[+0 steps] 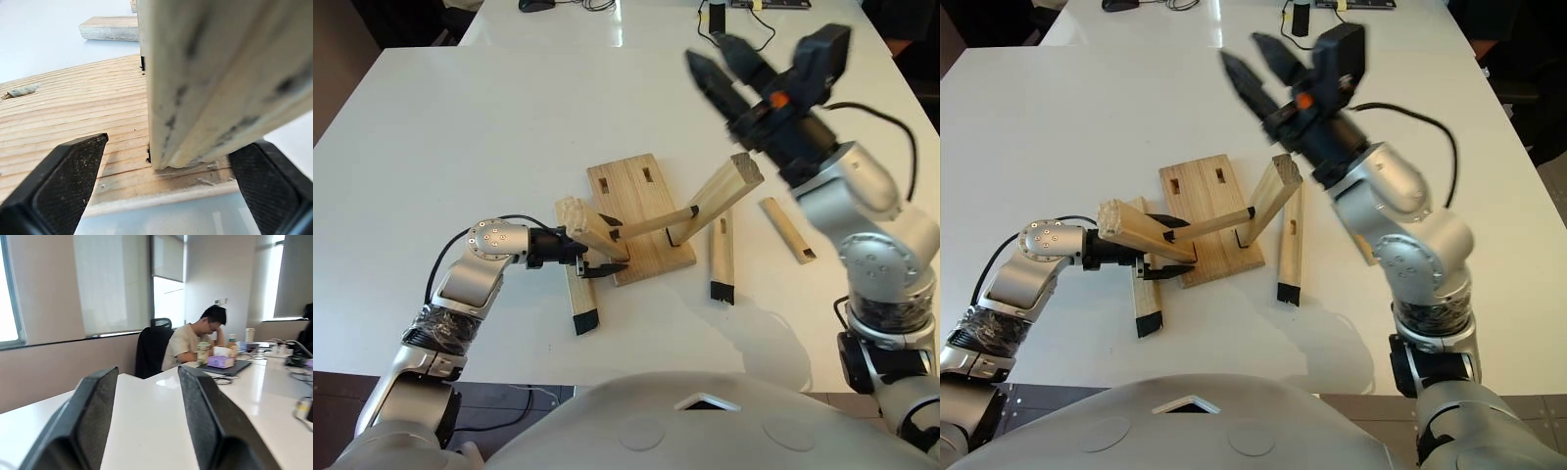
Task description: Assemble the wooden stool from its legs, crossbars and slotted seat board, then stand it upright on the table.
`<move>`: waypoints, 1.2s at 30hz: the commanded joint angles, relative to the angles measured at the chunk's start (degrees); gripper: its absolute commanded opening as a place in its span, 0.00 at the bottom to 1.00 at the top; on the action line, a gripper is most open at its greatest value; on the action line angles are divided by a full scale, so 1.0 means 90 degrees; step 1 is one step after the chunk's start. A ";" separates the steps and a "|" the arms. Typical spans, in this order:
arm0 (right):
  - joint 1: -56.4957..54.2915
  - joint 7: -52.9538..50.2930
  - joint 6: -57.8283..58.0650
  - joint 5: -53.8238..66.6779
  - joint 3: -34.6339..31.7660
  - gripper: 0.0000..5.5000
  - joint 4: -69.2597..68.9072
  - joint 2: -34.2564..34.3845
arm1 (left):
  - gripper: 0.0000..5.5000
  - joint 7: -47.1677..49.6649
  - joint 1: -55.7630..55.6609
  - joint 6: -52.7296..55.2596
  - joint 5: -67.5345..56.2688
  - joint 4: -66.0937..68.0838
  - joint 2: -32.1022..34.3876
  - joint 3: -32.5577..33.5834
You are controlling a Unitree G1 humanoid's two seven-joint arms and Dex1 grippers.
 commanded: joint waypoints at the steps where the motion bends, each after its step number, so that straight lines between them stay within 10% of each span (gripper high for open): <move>1: -0.0017 -0.0047 -0.0121 0.0254 -0.1166 0.41 0.0424 -0.0144 | 0.79 -0.0143 0.0148 0.0286 -0.0209 -0.0373 0.0339 0.0267; 11: 0.2241 0.1017 -0.0357 -0.2198 0.1079 0.41 0.1370 -0.0013 | 0.79 -0.0784 0.0293 0.0363 -0.0567 -0.0700 0.1097 0.0772; 22: 0.2857 0.1750 -0.0601 -0.3962 0.2449 0.41 0.2587 0.0122 | 0.79 0.0139 -0.0768 -0.0549 0.0373 0.0903 0.0141 0.0404; 36: 0.3334 0.2477 -0.1056 -0.4929 0.1523 0.41 0.3212 -0.1266 | 0.79 0.0228 -0.0313 -0.0965 0.0868 0.0128 -0.0367 -0.0663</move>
